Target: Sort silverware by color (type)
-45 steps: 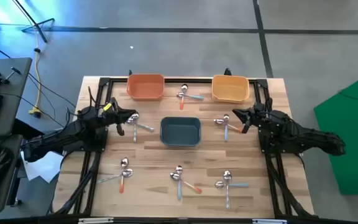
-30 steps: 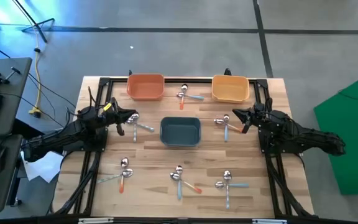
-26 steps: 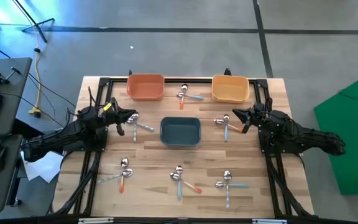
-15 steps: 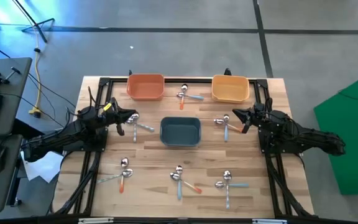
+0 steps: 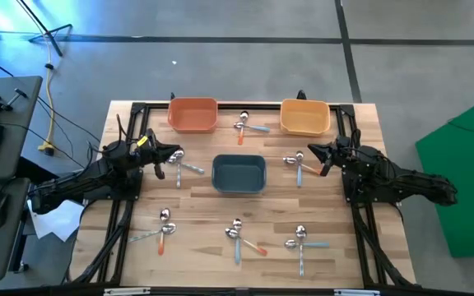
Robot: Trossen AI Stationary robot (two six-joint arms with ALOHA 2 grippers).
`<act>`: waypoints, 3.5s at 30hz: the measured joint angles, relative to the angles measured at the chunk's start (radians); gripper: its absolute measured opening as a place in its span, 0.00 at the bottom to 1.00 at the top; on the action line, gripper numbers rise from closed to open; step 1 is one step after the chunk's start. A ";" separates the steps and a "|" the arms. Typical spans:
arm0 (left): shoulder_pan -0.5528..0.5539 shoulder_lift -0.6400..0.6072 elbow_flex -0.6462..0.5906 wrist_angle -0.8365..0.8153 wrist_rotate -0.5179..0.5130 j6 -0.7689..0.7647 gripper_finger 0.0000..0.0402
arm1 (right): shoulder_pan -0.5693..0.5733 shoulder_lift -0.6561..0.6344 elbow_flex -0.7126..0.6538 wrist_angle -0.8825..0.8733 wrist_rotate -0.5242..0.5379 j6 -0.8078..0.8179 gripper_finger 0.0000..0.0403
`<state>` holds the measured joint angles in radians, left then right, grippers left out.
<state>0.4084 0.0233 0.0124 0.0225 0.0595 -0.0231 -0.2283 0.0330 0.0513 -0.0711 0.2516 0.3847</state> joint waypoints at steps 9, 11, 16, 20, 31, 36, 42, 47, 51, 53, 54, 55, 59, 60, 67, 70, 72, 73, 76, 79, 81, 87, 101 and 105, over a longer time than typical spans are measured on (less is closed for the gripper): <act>0.000 0.000 0.000 0.000 0.000 0.000 0.01 | 0.000 0.000 0.000 0.000 0.000 0.000 0.00; 0.000 0.000 0.000 0.000 0.000 0.000 0.01 | 0.000 0.000 0.000 0.000 0.000 0.000 0.00; 0.001 0.000 0.000 0.009 -0.001 0.000 0.01 | 0.000 0.000 0.000 0.000 0.000 0.000 0.00; 0.005 0.000 0.000 0.025 -0.052 0.000 0.01 | 0.000 0.000 0.000 0.000 0.000 0.000 0.00; 0.005 0.000 0.000 0.028 -0.057 0.000 0.01 | 0.000 0.000 0.000 0.000 0.000 0.000 0.00; 0.004 0.000 0.000 0.028 -0.048 -0.075 0.01 | 0.000 0.000 0.000 0.033 0.000 0.000 0.00; 0.004 0.000 0.000 0.039 -0.050 -0.137 0.01 | 0.000 0.000 0.000 0.037 0.000 0.026 0.00; 0.004 0.000 0.000 0.046 -0.061 -0.075 0.01 | -0.003 0.000 0.000 0.092 0.002 0.069 0.00; 0.004 0.000 0.000 0.051 -0.064 -0.070 0.01 | -0.003 0.001 0.000 0.106 -0.016 0.091 0.00; 0.004 0.000 0.000 0.055 -0.064 -0.078 0.01 | -0.003 0.001 0.000 0.107 -0.014 0.051 0.00; 0.004 0.000 0.000 0.054 -0.064 -0.080 0.01 | -0.003 0.001 0.000 0.113 -0.009 0.020 0.00; 0.004 0.000 0.000 0.053 -0.064 -0.079 0.01 | -0.003 0.001 0.000 0.120 -0.007 -0.009 0.00; 0.003 0.000 0.000 0.053 -0.057 -0.079 0.01 | -0.003 0.001 0.000 0.156 -0.049 -0.048 0.00; 0.003 0.000 0.000 0.053 -0.041 -0.078 0.01 | -0.003 0.001 0.000 0.171 -0.082 -0.053 0.00; 0.003 0.000 0.000 0.054 -0.023 -0.079 0.01 | -0.003 0.001 0.000 0.202 -0.123 -0.105 0.02; 0.003 0.000 0.000 0.055 -0.023 -0.080 0.01 | -0.003 0.001 0.000 0.202 -0.133 -0.157 0.06; 0.003 0.000 0.000 0.059 -0.023 -0.080 0.01 | -0.003 0.009 0.000 0.202 -0.148 -0.166 0.10; 0.003 0.000 0.000 0.059 -0.022 -0.081 0.01 | -0.003 0.015 0.000 0.200 -0.151 -0.165 0.12; 0.003 0.000 0.000 0.059 -0.022 -0.104 0.01 | -0.003 0.050 0.000 0.182 -0.151 -0.156 0.18; 0.003 0.000 0.000 0.059 -0.017 -0.108 0.01 | -0.003 0.104 0.000 0.178 -0.149 -0.155 0.21; 0.003 0.000 0.000 0.058 -0.017 -0.115 0.01 | -0.003 0.147 0.000 0.195 -0.124 -0.160 0.22; 0.003 0.000 0.000 0.072 -0.043 -0.054 0.01 | -0.013 0.317 0.019 0.268 -0.005 -0.228 0.20; 0.004 0.000 0.000 0.159 -0.046 -0.009 0.01 | -0.094 0.737 0.410 -0.346 -0.171 -0.242 0.01; 0.004 0.000 0.000 0.161 -0.046 -0.009 0.01 | -0.106 0.849 0.479 -0.482 -0.209 -0.255 0.01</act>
<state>0.4122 0.0235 0.0124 0.1837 0.0140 -0.0322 -0.3344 0.8816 0.5303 -0.5527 0.0429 0.1298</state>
